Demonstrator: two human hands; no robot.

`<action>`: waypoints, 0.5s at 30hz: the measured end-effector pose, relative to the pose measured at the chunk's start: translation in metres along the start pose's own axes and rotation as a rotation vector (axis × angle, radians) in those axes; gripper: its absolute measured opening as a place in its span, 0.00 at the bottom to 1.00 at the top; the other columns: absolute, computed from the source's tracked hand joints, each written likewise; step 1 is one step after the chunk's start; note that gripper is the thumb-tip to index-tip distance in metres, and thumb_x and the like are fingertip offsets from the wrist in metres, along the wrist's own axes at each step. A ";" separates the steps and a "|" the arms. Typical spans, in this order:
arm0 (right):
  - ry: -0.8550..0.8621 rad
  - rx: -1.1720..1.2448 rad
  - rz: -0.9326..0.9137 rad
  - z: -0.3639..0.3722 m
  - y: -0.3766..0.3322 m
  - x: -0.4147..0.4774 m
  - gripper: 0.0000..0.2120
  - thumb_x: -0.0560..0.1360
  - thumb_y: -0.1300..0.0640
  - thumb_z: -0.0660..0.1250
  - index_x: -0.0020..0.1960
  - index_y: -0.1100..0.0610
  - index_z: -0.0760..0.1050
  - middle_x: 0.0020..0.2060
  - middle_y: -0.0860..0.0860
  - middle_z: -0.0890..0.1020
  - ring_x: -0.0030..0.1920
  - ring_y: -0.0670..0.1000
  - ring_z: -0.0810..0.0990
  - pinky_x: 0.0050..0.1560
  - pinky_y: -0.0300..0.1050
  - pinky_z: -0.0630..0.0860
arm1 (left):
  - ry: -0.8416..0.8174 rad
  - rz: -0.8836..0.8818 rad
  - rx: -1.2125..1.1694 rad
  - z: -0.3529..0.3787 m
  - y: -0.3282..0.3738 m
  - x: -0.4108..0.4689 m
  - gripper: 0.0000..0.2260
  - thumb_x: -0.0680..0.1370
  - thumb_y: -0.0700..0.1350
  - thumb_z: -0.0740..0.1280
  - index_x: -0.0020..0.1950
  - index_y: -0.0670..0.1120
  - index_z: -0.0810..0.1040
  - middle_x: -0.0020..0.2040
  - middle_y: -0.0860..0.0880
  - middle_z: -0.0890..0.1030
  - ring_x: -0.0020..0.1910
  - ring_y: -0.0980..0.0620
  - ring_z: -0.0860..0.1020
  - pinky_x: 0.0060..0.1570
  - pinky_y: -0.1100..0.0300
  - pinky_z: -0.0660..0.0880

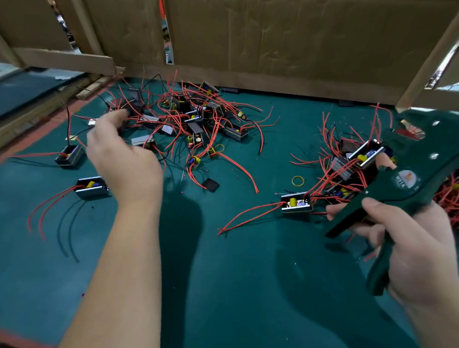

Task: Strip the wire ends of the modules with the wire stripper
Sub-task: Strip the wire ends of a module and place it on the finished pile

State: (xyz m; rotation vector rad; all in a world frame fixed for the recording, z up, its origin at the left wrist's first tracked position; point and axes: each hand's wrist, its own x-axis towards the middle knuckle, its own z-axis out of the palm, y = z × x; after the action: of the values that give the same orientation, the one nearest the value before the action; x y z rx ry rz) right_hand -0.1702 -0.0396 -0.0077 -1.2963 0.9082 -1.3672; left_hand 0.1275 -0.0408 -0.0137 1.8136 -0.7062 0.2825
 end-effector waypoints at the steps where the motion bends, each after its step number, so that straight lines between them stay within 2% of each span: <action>1: -0.016 0.016 0.004 0.000 0.000 -0.001 0.16 0.70 0.61 0.61 0.57 0.52 0.76 0.24 0.44 0.78 0.41 0.64 0.83 0.41 0.56 0.82 | -0.060 -0.120 0.116 0.002 -0.007 0.004 0.25 0.72 0.32 0.57 0.68 0.43 0.71 0.63 0.42 0.75 0.64 0.41 0.69 0.62 0.54 0.63; 3: -0.056 0.078 0.059 0.000 0.002 -0.002 0.20 0.69 0.62 0.61 0.61 0.54 0.75 0.28 0.53 0.79 0.41 0.68 0.82 0.41 0.59 0.81 | -0.264 -0.305 0.363 0.009 -0.016 0.005 0.24 0.75 0.39 0.64 0.71 0.48 0.66 0.68 0.43 0.72 0.68 0.40 0.65 0.65 0.47 0.61; 5: -0.086 0.108 0.108 0.001 0.003 -0.003 0.24 0.69 0.62 0.61 0.65 0.56 0.72 0.32 0.61 0.79 0.41 0.70 0.81 0.41 0.61 0.81 | -0.406 -0.325 0.495 0.014 -0.021 0.001 0.23 0.75 0.46 0.67 0.69 0.50 0.68 0.68 0.43 0.71 0.68 0.39 0.64 0.64 0.45 0.59; 8: -0.117 0.088 0.120 0.004 0.006 -0.002 0.24 0.69 0.62 0.60 0.65 0.57 0.72 0.31 0.56 0.81 0.40 0.69 0.81 0.42 0.65 0.80 | -0.379 -0.331 0.461 0.016 -0.021 0.002 0.20 0.74 0.51 0.68 0.65 0.53 0.72 0.62 0.46 0.76 0.61 0.41 0.72 0.62 0.45 0.58; 9: -0.118 0.084 0.121 0.004 0.007 -0.002 0.23 0.69 0.62 0.60 0.63 0.56 0.73 0.31 0.56 0.81 0.39 0.68 0.81 0.41 0.65 0.80 | -0.345 -0.333 0.425 0.016 -0.019 0.003 0.19 0.74 0.54 0.67 0.64 0.54 0.74 0.61 0.47 0.77 0.56 0.43 0.74 0.62 0.45 0.58; 12: -0.129 0.129 0.139 0.005 0.009 -0.002 0.19 0.69 0.62 0.60 0.59 0.57 0.76 0.39 0.58 0.83 0.38 0.67 0.81 0.41 0.65 0.79 | -0.203 -0.258 0.197 0.014 -0.010 0.000 0.19 0.75 0.58 0.65 0.64 0.53 0.75 0.57 0.52 0.78 0.43 0.54 0.71 0.62 0.48 0.59; 14: -0.128 0.175 0.169 0.005 0.010 -0.002 0.20 0.69 0.62 0.60 0.60 0.59 0.75 0.40 0.59 0.83 0.38 0.67 0.81 0.41 0.67 0.79 | -0.162 -0.195 -0.165 0.013 0.001 -0.005 0.19 0.75 0.54 0.68 0.64 0.52 0.74 0.55 0.55 0.77 0.42 0.64 0.74 0.62 0.56 0.67; 15: -0.130 0.203 0.191 0.006 0.010 -0.002 0.20 0.68 0.62 0.60 0.60 0.59 0.75 0.40 0.60 0.83 0.37 0.67 0.81 0.41 0.66 0.79 | -0.161 -0.179 -0.376 0.012 0.008 -0.009 0.18 0.75 0.50 0.69 0.64 0.49 0.74 0.55 0.54 0.77 0.45 0.65 0.75 0.59 0.60 0.71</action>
State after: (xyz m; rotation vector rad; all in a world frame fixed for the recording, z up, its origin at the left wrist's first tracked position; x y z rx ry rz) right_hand -0.1633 -0.0389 -0.0165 -1.1009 0.7631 -1.1795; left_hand 0.1140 -0.0510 -0.0163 1.5352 -0.6534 -0.1115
